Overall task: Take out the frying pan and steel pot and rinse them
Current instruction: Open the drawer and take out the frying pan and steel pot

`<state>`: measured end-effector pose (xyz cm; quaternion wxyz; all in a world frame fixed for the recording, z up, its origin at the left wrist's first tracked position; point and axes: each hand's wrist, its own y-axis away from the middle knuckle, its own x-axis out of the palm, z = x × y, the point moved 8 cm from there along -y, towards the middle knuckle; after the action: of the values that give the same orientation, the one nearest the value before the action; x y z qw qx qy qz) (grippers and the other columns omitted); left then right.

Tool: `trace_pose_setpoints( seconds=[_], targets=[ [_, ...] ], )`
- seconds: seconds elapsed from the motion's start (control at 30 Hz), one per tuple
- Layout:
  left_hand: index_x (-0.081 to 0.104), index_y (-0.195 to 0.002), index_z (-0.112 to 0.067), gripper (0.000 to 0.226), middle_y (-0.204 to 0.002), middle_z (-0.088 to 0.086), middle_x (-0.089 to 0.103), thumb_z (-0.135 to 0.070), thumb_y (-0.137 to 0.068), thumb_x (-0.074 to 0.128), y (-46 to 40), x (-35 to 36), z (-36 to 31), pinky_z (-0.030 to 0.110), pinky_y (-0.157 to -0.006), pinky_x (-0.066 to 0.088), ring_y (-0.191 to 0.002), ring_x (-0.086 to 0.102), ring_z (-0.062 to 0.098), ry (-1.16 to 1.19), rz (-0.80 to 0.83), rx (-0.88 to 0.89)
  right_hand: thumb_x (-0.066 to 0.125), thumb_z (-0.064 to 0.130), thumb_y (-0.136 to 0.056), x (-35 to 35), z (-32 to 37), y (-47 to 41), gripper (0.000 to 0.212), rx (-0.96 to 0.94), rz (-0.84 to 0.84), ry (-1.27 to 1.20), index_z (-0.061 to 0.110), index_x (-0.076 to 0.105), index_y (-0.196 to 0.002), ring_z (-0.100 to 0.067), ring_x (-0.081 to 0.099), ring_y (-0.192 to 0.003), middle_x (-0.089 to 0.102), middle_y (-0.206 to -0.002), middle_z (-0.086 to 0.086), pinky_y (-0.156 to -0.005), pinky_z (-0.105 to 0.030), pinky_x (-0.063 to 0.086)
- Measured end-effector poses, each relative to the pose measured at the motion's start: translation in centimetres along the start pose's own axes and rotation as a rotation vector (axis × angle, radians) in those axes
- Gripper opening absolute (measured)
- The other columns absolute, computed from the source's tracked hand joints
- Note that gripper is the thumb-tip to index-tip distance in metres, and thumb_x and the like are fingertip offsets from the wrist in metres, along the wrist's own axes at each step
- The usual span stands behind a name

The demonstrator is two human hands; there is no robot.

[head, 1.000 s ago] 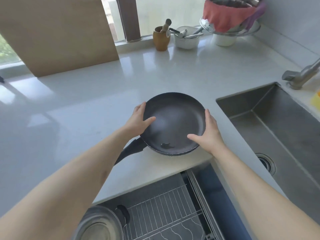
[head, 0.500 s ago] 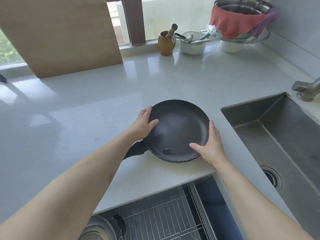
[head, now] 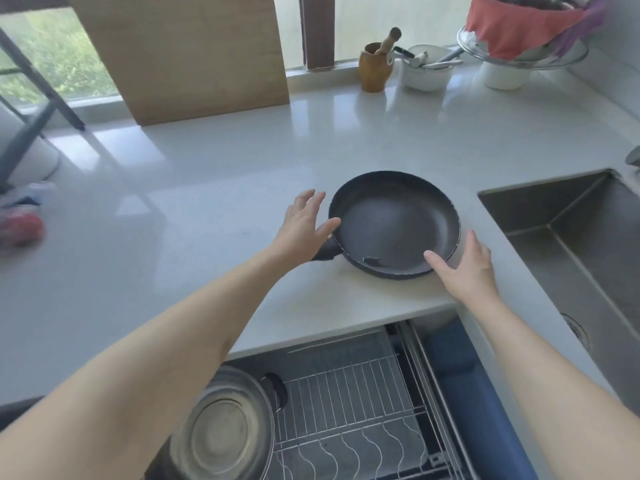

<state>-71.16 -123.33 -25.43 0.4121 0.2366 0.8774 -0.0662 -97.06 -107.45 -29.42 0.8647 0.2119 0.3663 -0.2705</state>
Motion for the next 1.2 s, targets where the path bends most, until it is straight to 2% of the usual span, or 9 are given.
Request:
trace_pose_setpoints(
  seconds=[0.17,0.27,0.4,0.5,0.6,0.83,0.93,1.07,1.2],
  targets=[
    [0.036,-0.147,-0.017,0.055,-0.152,-0.001,0.028,-0.035,-0.097,0.052,10.7,-3.5,2.0,0.037,-0.114,0.029,-0.139,0.027,0.017,0.030,-0.091,0.128,0.064,0.058,-0.082,-0.9,0.3,7.7,0.093,-0.052,-0.120,-0.062,0.018,0.018,-0.152,-0.032,0.043,-0.126,0.030,-0.149,-0.011,-0.107,-0.049,0.037],
    [0.040,-0.145,-0.018,0.059,-0.149,-0.003,0.034,-0.044,-0.093,0.053,19.8,-4.4,4.3,0.028,-0.113,0.025,-0.136,0.030,0.012,-0.015,-0.102,0.227,0.068,0.047,-0.083,0.5,0.5,14.9,0.084,-0.153,-0.106,-0.075,0.018,0.026,-0.149,-0.021,0.050,-0.104,0.039,-0.136,-0.006,-0.093,-0.035,0.044],
    [0.023,-0.151,-0.027,0.073,-0.155,-0.011,0.019,-0.045,-0.090,0.059,30.1,-2.3,13.3,0.032,-0.117,0.022,-0.139,0.017,0.001,-0.121,0.119,0.039,0.072,0.049,-0.077,7.6,-0.7,22.4,0.091,-0.183,0.165,-0.015,0.025,0.024,-0.150,-0.013,0.048,-0.109,0.037,-0.136,0.005,-0.092,-0.033,0.044],
    [0.009,-0.154,-0.022,0.092,-0.160,-0.004,0.009,-0.052,-0.085,0.063,36.2,-0.8,22.3,0.032,-0.119,0.019,-0.145,0.013,0.014,-0.293,0.281,-0.187,0.075,0.055,-0.072,15.4,-1.6,25.7,0.104,-0.229,0.441,0.098,0.033,0.012,-0.152,-0.015,0.035,-0.134,0.024,-0.151,0.008,-0.107,-0.039,0.038],
    [0.000,-0.155,-0.017,0.113,-0.161,0.004,0.004,-0.058,-0.076,0.070,40.5,-0.1,29.1,0.035,-0.119,0.019,-0.146,0.011,0.023,-0.386,0.368,-0.362,0.080,0.054,-0.068,21.9,-1.0,28.0,0.116,-0.349,0.629,0.251,0.031,0.006,-0.154,-0.015,0.023,-0.142,0.014,-0.158,0.007,-0.111,-0.037,0.034],
    [-0.012,-0.153,-0.017,0.130,-0.161,0.006,-0.008,-0.048,-0.067,0.081,42.5,3.1,36.0,0.035,-0.118,0.022,-0.148,0.003,0.022,-0.378,0.336,-0.437,0.086,0.051,-0.058,31.2,0.5,26.6,0.131,-0.516,0.735,0.510,0.030,-0.001,-0.154,-0.023,0.018,-0.145,0.004,-0.162,0.005,-0.109,-0.049,0.036],
    [-0.014,-0.153,-0.019,0.138,-0.160,0.007,-0.013,-0.049,-0.060,0.085,41.9,4.7,37.8,0.035,-0.116,0.024,-0.148,0.002,0.023,-0.387,0.326,-0.447,0.087,0.051,-0.057,33.9,1.1,25.2,0.137,-0.594,0.821,0.565,0.029,-0.008,-0.154,-0.020,0.006,-0.148,-0.012,-0.161,0.011,-0.116,-0.045,0.024],
    [-0.016,-0.152,-0.017,0.147,-0.161,0.008,-0.010,-0.051,-0.053,0.088,40.7,5.4,39.6,0.036,-0.119,0.019,-0.149,0.002,0.024,-0.388,0.309,-0.455,0.087,0.053,-0.055,36.5,1.6,23.4,0.145,-0.684,0.888,0.693,0.024,-0.015,-0.152,-0.020,-0.006,-0.149,-0.020,-0.160,0.004,-0.119,-0.044,0.005],
    [-0.014,-0.152,-0.012,0.149,-0.161,0.007,-0.008,-0.050,-0.052,0.089,40.3,5.9,41.4,0.035,-0.118,0.018,-0.149,0.003,0.023,-0.324,0.324,-0.534,0.086,0.056,-0.053,38.1,1.9,22.2,0.146,-0.732,0.940,0.765,0.025,-0.017,-0.152,-0.018,-0.013,-0.148,-0.020,-0.160,0.004,-0.120,-0.051,0.002]
  ],
)
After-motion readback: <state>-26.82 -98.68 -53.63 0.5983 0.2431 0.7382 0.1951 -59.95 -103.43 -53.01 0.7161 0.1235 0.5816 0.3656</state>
